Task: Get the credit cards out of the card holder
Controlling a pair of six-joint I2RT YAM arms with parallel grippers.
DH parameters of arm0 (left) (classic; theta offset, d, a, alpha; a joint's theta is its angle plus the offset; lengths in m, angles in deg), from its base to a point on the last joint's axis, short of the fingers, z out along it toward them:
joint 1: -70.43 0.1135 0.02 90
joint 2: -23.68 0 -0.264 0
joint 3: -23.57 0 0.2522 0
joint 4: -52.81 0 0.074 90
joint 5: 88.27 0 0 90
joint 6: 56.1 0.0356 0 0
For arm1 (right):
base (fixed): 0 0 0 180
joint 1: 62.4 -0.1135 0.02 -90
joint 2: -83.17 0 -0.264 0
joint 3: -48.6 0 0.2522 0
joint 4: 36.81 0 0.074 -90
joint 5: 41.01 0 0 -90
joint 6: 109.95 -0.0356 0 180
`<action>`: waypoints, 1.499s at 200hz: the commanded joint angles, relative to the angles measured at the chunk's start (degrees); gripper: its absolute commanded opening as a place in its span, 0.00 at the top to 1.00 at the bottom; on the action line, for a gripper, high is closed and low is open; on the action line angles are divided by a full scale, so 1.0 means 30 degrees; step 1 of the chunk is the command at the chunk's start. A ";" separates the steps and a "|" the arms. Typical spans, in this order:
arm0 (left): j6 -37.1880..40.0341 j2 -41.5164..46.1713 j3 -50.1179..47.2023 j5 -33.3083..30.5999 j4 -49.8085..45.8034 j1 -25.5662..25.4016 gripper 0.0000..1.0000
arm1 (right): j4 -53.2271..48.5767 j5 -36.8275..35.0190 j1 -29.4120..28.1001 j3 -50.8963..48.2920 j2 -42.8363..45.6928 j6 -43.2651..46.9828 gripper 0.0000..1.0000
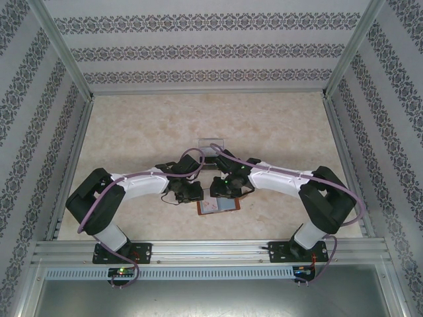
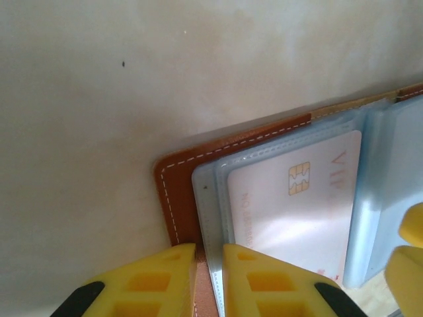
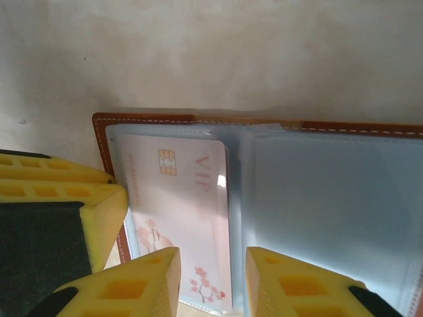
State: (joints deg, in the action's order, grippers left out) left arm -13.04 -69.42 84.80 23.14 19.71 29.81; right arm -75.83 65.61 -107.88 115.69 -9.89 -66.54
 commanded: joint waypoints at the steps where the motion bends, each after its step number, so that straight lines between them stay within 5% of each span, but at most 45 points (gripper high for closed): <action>1: 0.0115 -0.0518 -0.0174 -0.0924 -0.0644 -0.0317 0.82 | 0.0733 0.0778 0.0128 -0.0353 -0.0601 -0.0225 0.68; 300: 0.0147 -0.0545 -0.0318 -0.0854 -0.0528 -0.0328 0.85 | 0.2807 0.1458 0.0112 -0.1248 -0.1188 -0.0811 0.74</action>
State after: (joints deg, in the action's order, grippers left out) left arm -13.04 -69.49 84.80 22.42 19.56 29.59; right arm -68.51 69.11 -107.50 112.69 -12.53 -68.09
